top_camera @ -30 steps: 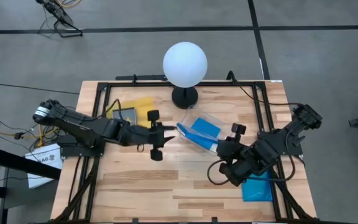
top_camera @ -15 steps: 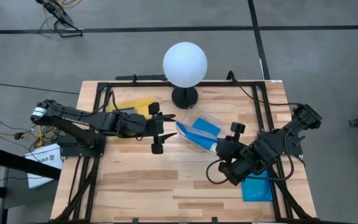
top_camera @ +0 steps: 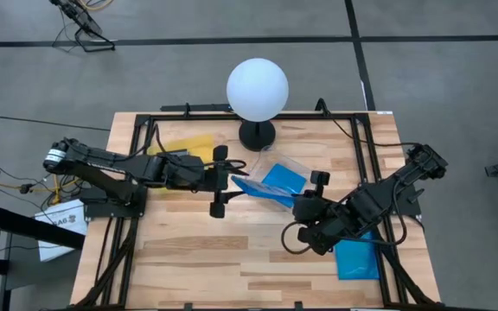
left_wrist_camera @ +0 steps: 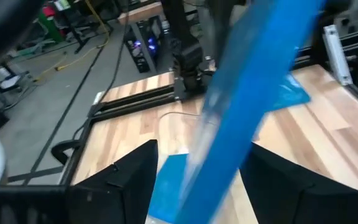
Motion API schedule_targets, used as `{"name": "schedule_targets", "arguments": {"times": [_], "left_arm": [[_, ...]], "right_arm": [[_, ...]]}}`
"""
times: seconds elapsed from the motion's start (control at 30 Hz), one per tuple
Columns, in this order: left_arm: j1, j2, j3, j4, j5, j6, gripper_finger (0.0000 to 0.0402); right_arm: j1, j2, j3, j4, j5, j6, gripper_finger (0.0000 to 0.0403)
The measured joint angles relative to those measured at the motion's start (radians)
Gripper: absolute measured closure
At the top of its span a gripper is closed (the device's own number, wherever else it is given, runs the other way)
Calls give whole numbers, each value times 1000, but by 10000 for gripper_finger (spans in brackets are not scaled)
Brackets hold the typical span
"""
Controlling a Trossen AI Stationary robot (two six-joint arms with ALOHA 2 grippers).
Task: Pick & place jewel cases by type
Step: Put the left blue CD case into the transparent bin
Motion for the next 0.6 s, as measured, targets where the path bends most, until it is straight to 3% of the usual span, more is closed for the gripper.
{"name": "schedule_targets", "arguments": {"times": [0.17, 0.47, 0.6], "left_arm": [[-1, 0, 0, -2, 34, 0, 231], [-4, 0, 0, -33, 71, 4, 370], [-6, 0, 0, -34, 60, 6, 381]], "right_arm": [[-1, 0, 0, 0, 2, -10, 385], [0, 0, 0, 3, 2, -49, 372], [0, 0, 0, 3, 2, -49, 366]]}}
